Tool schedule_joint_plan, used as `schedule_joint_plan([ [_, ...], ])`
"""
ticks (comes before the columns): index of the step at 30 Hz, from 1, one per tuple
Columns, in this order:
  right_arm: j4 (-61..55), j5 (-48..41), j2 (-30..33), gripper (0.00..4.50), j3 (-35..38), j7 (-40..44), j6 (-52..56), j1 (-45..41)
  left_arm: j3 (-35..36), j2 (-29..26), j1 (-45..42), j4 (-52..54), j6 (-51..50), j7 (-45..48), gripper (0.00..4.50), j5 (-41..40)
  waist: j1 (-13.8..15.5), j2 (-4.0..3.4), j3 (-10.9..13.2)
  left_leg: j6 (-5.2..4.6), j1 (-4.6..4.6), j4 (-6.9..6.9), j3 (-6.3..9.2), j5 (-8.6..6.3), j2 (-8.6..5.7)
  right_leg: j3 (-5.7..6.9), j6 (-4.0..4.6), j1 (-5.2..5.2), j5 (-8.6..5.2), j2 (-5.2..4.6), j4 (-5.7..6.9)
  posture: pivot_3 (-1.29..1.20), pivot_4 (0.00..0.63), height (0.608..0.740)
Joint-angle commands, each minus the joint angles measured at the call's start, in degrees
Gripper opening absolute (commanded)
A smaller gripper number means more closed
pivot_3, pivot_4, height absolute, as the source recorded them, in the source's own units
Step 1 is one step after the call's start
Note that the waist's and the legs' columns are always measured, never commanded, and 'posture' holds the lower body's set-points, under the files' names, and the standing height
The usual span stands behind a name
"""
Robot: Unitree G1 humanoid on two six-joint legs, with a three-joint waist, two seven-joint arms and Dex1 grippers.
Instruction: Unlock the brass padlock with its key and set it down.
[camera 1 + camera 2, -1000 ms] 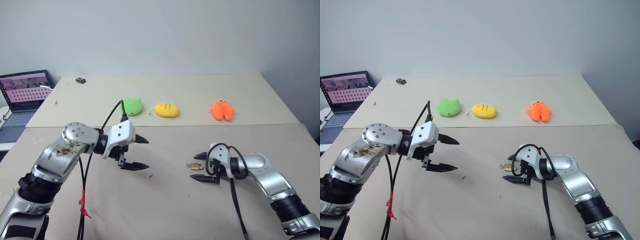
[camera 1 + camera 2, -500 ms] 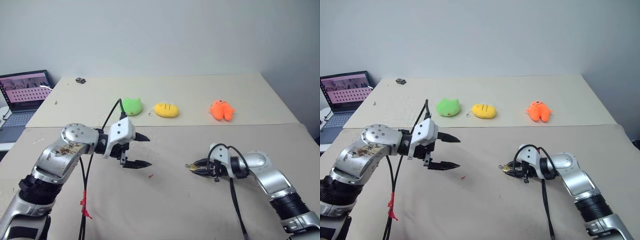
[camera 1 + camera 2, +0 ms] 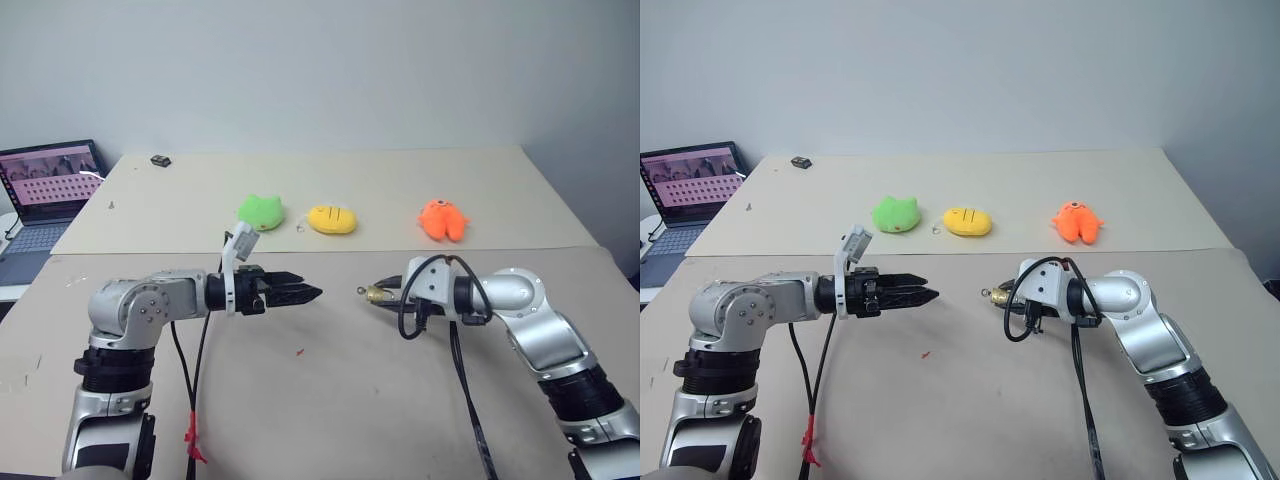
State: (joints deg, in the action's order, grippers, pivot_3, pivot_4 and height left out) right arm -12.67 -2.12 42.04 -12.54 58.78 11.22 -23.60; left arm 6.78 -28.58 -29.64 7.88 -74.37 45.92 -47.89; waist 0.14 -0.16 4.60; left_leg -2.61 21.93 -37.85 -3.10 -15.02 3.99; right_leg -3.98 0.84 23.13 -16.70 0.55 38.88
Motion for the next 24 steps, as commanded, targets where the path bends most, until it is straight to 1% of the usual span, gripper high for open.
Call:
schedule_joint_plan([
  [1,-6.79,0.86,0.44,0.9,0.08,0.03,-0.78,-3.25,2.21,1.13,-3.03,-1.01,-2.19,-1.03,4.5,-3.42,-0.01,-0.06,-0.04,0.01,0.05,0.0,0.0,0.01,0.0,0.0,0.01,0.02,0.0,0.0,-0.01,0.0,0.15,0.65],
  [5,-8.54,1.52,0.66,0.9,-0.71,0.3,-0.19,-3.52,1.5,1.67,-4.69,-2.58,-1.79,-1.75,4.5,-3.27,0.1,-0.08,-0.06,0.03,0.01,0.0,0.1,0.02,-0.01,0.02,0.01,-0.06,-0.01,0.01,-0.01,0.0,0.15,0.65],
  [10,-11.7,0.21,0.03,0.9,-1.21,0.79,3.03,-3.94,1.0,3.31,-5.22,-2.16,-1.79,-2.57,4.5,-4.21,0.25,-0.09,-0.07,0.21,0.08,-0.01,0.1,0.12,-0.06,0.0,0.08,-0.02,-0.04,-0.03,-0.02,0.0,0.15,0.65],
  [18,-11.76,0.46,-0.35,0.9,-1.9,0.39,4.17,-4.44,-0.38,4.03,-5.12,-2.31,0.3,-2.87,4.5,-3.31,0.19,-0.04,-0.04,0.26,0.07,-0.02,0.11,0.15,-0.06,0.0,0.13,-0.02,-0.07,-0.02,0.0,0.0,0.15,0.65],
  [20,-11.46,0.63,-0.4,0.9,-1.85,0.34,4.18,-4.71,-0.75,3.85,-5.06,-2.51,0.8,-2.79,3.98,-3.03,0.18,-0.03,-0.03,0.26,0.08,-0.02,0.11,0.15,-0.06,-0.01,0.13,-0.02,-0.07,-0.02,-0.01,0.0,0.15,0.65],
  [21,-11.31,0.71,-0.4,0.9,-1.8,0.36,4.15,-4.84,-0.86,3.78,-5.07,-2.66,0.98,-2.75,3.88,-2.96,0.18,-0.04,-0.03,0.26,0.08,-0.02,0.11,0.15,-0.06,-0.01,0.13,-0.02,-0.07,-0.02,-0.01,0.0,0.15,0.65],
  [22,-11.21,0.74,-0.35,0.9,-1.68,0.36,4.11,-4.97,-1.03,3.77,-5.05,-2.76,1.18,-2.7,3.39,-2.87,0.17,-0.04,-0.03,0.26,0.08,-0.02,0.11,0.15,-0.06,-0.01,0.13,-0.02,-0.07,-0.02,-0.01,0.0,0.15,0.65],
  [24,-11.05,0.84,-0.2,0.9,-1.49,0.4,4.05,-5.36,-1.71,3.57,-4.96,-2.69,1.72,-2.35,2.68,-2.54,0.18,-0.04,-0.04,0.26,0.08,-0.02,0.11,0.15,-0.06,-0.01,0.13,-0.02,-0.07,-0.02,-0.01,0.0,0.15,0.65],
])
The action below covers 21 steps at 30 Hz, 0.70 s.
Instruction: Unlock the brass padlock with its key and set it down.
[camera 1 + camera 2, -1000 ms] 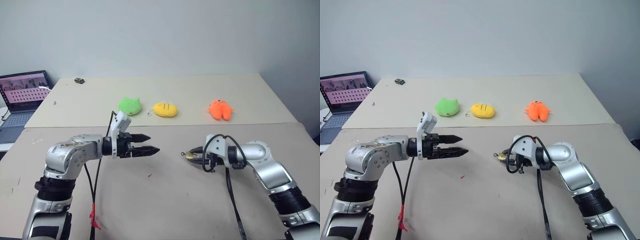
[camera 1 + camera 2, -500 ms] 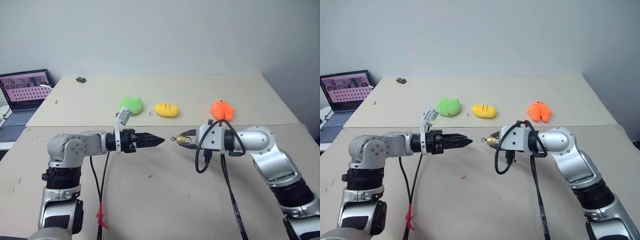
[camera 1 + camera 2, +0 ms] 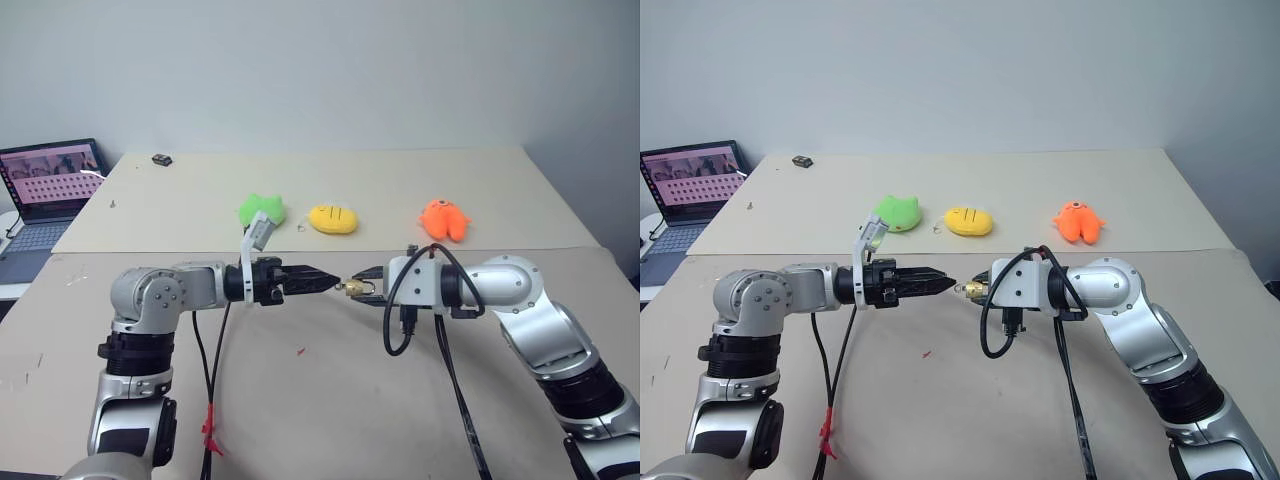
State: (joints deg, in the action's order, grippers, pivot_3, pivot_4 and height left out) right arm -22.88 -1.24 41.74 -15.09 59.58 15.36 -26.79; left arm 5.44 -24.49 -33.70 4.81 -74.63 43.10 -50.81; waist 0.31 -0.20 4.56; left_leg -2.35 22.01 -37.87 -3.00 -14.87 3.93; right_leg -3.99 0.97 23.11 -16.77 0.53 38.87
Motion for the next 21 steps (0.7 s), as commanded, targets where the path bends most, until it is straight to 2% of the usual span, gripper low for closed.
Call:
schedule_joint_plan([
  [1,-0.79,-0.02,0.19,0.9,1.13,-0.37,-0.05,-2.42,-0.62,-0.54,-0.82,0.35,2.25,0.64,2.35,0.44,0.01,0.0,0.0,0.0,0.0,0.0,0.0,0.0,0.0,0.0,0.0,0.0,0.0,0.0,0.0,0.0,0.15,0.65],
  [5,-0.89,-0.31,0.49,0.9,1.63,-0.3,0.56,-3.65,-1.83,-0.36,-1.07,-0.12,2.89,1.06,0.91,0.66,0.06,-0.01,-0.01,0.0,0.0,0.01,0.01,0.0,0.0,0.0,0.01,0.0,0.0,0.0,-0.01,0.0,0.15,0.65],
  [21,-3.13,-0.87,0.96,0.9,1.71,-0.44,3.44,-4.26,-2.94,0.06,-3.15,-1.58,3.56,1.33,0.91,0.95,-0.03,0.03,0.02,-0.01,0.02,0.02,0.01,-0.01,-0.01,0.0,0.03,0.01,-0.02,0.0,-0.02,0.0,0.15,0.65],
])
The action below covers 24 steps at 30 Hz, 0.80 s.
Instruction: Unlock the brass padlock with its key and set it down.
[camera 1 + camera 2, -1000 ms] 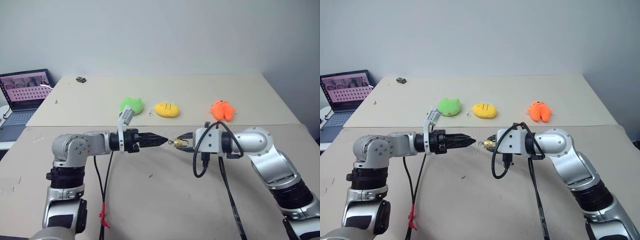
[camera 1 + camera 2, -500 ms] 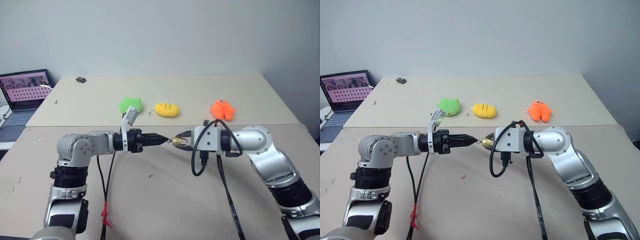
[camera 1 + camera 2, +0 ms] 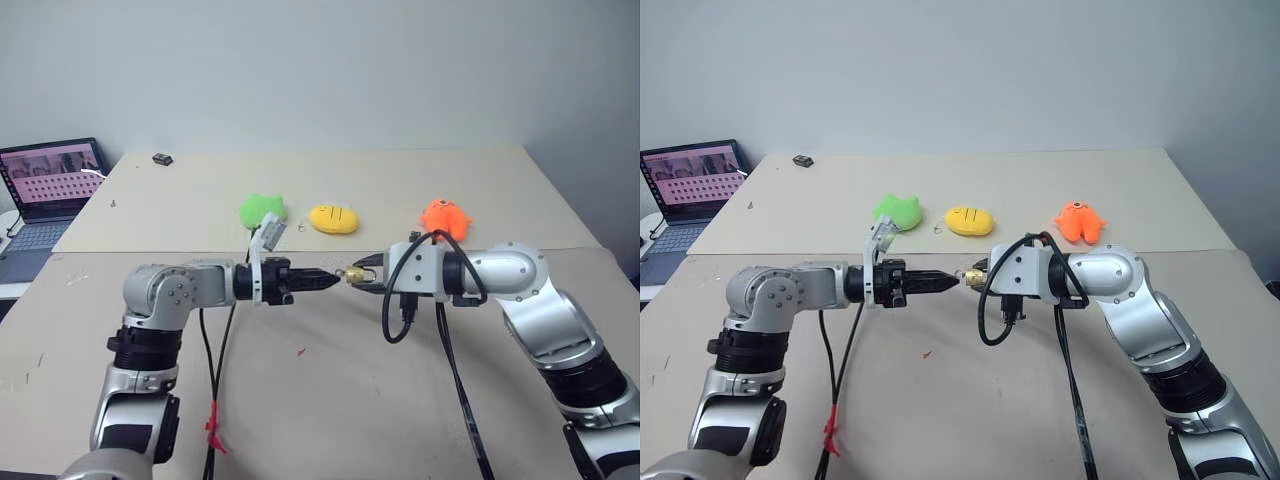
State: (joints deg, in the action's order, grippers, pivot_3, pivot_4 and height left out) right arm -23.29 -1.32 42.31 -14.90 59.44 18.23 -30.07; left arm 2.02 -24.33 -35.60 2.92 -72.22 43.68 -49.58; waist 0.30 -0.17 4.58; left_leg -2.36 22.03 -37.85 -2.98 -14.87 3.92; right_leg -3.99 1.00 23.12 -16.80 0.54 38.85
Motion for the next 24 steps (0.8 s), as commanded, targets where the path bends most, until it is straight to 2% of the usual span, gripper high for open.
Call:
schedule_joint_plan([
  [1,-2.72,-0.76,0.41,0.9,1.5,-0.28,0.6,-0.95,0.45,-0.16,-1.3,0.39,1.11,0.8,0.91,-0.37,0.0,0.0,0.0,0.0,0.0,0.0,0.0,0.0,0.0,0.0,0.0,0.0,0.0,0.0,0.0,0.0,0.15,0.65],
  [4,-2.66,-0.66,0.46,0.9,1.45,-0.24,0.66,-0.91,0.26,-0.31,-1.16,0.4,1.1,1.06,0.91,-0.45,0.03,-0.01,0.0,0.0,0.01,0.01,0.01,0.0,0.0,0.0,0.0,0.01,0.0,0.0,-0.01,0.0,0.15,0.65],
  [5,-2.67,-0.64,0.46,0.9,1.44,-0.23,0.69,-0.93,0.2,-0.35,-1.07,0.42,1.11,1.12,1.15,-0.41,0.03,0.0,0.0,0.0,0.01,0.01,0.01,0.0,0.0,0.0,0.0,0.01,0.0,0.0,-0.01,0.0,0.15,0.65],
  [6,-2.67,-0.64,0.45,0.9,1.42,-0.2,0.74,-0.99,0.12,-0.36,-0.94,0.41,1.15,1.07,1.15,-0.29,0.04,0.0,0.0,0.0,0.01,0.01,0.01,0.0,0.0,0.0,0.0,0.01,0.0,0.0,-0.02,0.0,0.15,0.65],
  [8,-2.69,-0.64,0.45,0.9,1.39,-0.16,0.79,-1.09,0.11,-0.19,-0.8,0.4,1.23,0.56,1.65,-0.05,0.05,0.0,0.0,0.0,0.01,0.01,0.0,0.0,0.0,0.0,0.0,0.0,0.0,0.0,-0.03,0.0,0.15,0.65],
  [10,-2.72,-0.66,0.43,0.9,1.39,-0.12,0.88,-1.25,0.01,0.12,-0.78,0.36,1.61,-0.05,2.39,0.23,0.04,0.01,0.01,0.0,0.02,0.01,0.01,0.0,0.0,0.0,0.0,0.0,0.0,0.0,-0.04,0.0,0.15,0.65],
  [13,-2.81,-0.68,0.45,0.9,1.46,-0.11,1.01,-1.36,-1.53,-0.08,-0.28,1.04,2.17,0.05,2.39,1.02,0.04,0.03,0.02,0.0,0.01,0.01,0.0,0.0,0.0,0.0,0.0,0.0,0.0,0.0,-0.03,0.0,0.15,0.65],
  [24,-3.2,-0.95,0.63,0.9,1.73,-0.05,1.52,-1.22,-0.1,1.66,-1.1,0.31,1.6,-0.89,2.39,-0.18,0.04,0.05,0.03,0.0,0.01,0.02,0.01,0.0,0.0,0.0,0.0,0.0,-0.01,0.0,-0.05,0.0,0.15,0.65],
])
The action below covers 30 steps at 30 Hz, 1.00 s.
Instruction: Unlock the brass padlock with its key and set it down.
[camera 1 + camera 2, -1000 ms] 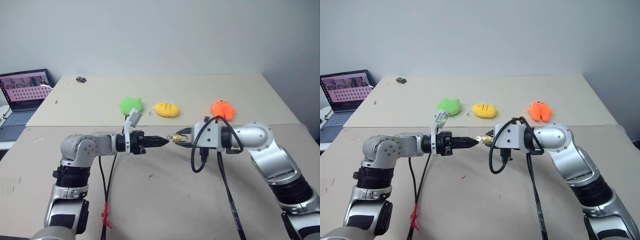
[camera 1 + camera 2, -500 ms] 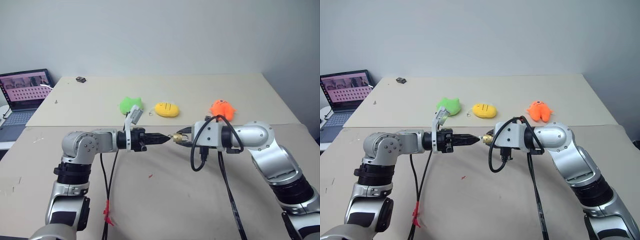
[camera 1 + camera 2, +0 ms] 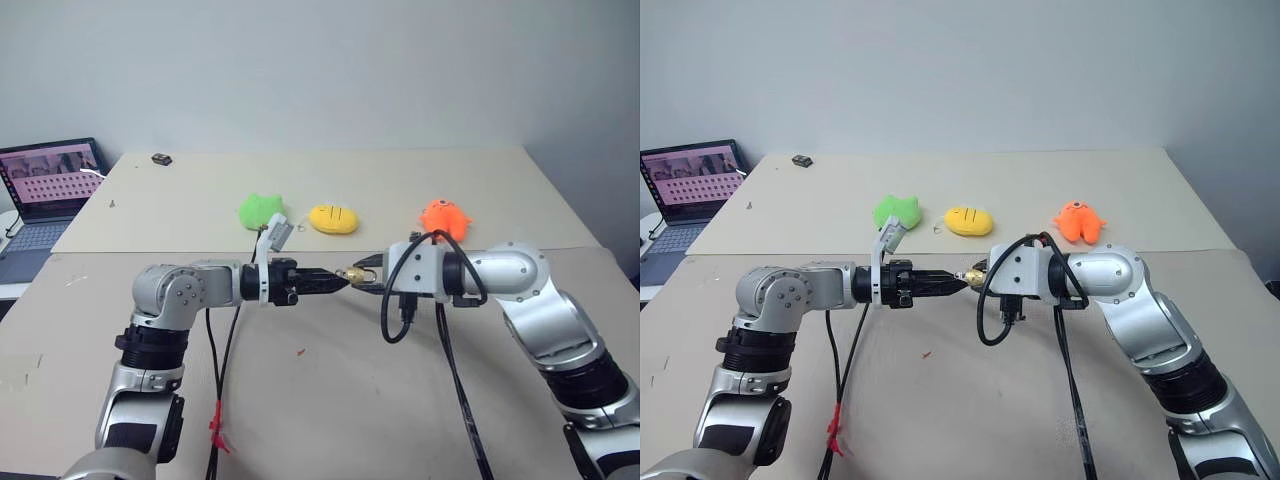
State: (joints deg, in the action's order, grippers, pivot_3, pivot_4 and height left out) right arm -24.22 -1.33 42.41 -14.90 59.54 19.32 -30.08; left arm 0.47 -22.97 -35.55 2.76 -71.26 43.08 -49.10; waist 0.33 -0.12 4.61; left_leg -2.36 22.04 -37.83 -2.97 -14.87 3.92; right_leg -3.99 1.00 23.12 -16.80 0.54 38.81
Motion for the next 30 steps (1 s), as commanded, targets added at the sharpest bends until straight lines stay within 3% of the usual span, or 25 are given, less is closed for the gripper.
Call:
schedule_joint_plan([
  [1,-2.29,-0.96,0.55,0.9,1.76,-0.13,0.45,-1.16,1.6,0.43,-1.22,0.46,0.68,-0.36,2.39,-0.75,0.0,0.0,0.0,0.0,0.0,0.0,0.0,0.0,0.0,0.0,0.0,0.0,0.0,0.0,-0.01,0.0,0.15,0.65],
  [21,-1.64,-0.98,0.54,0.9,1.72,0.01,0.37,-1.46,2.49,0.58,-1.39,-0.23,1.02,-0.69,2.39,-0.96,0.0,0.1,0.06,0.0,0.01,0.01,0.0,0.0,0.0,0.0,0.0,0.0,0.0,-0.01,-0.02,0.0,0.15,0.65],
  [24,-1.86,-1.01,0.58,0.9,1.77,-0.01,0.54,-1.31,2.99,0.8,-1.7,-0.8,0.91,-0.74,1.66,-1.25,0.0,0.12,0.08,0.0,0.0,0.01,0.0,0.0,0.0,0.0,0.0,0.0,0.0,0.0,-0.02,0.0,0.15,0.65],
  [28,-1.95,-0.98,0.66,0.9,1.8,-0.08,0.66,-1.16,3.54,1.11,-1.79,-0.83,0.56,-0.62,0.11,-2.03,0.05,0.14,0.09,0.0,0.01,0.0,0.0,0.0,0.0,0.0,0.0,0.0,0.0,-0.01,-0.03,0.0,0.15,0.65],
  [30,-1.86,-0.97,0.71,0.9,1.76,-0.15,0.71,-1.15,3.5,1.09,-1.8,-0.9,0.5,-0.64,0.04,-2.34,0.0,0.16,0.1,0.0,0.0,0.01,0.0,0.0,0.0,-0.01,0.0,-0.01,0.0,-0.01,-0.03,0.0,0.15,0.65],
])
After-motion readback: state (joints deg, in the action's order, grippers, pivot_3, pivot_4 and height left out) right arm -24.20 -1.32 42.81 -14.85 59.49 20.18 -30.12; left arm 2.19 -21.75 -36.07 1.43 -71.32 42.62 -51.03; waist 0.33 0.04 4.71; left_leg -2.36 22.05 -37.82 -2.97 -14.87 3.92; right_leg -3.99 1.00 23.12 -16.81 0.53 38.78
